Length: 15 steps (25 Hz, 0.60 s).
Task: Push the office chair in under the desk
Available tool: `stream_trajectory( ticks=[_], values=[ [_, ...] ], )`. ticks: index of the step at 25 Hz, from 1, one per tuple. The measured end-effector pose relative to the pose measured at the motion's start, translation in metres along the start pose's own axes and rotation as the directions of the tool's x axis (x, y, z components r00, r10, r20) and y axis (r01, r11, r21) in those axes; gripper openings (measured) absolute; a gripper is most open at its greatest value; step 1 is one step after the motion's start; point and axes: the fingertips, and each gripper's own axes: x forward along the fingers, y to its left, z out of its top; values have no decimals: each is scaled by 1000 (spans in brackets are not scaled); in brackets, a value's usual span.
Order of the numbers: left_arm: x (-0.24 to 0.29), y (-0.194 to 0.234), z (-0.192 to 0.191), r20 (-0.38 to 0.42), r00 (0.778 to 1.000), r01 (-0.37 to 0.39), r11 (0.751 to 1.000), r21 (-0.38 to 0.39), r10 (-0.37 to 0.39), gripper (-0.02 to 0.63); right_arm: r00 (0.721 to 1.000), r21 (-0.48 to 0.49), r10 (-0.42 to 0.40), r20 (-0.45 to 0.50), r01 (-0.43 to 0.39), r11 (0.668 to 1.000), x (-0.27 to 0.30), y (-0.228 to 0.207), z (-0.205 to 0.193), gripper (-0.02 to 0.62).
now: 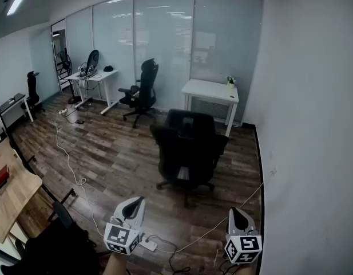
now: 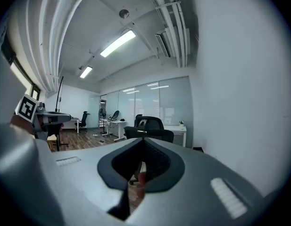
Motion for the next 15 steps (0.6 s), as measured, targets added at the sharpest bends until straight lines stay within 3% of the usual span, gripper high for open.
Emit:
stream_trajectory(
  ticks=[15],
  values=[
    [-3, -2, 4, 15, 1000, 1, 1000, 7, -1, -2, 1000, -4, 6, 22, -6, 1000, -1, 10, 2, 0]
  ],
)
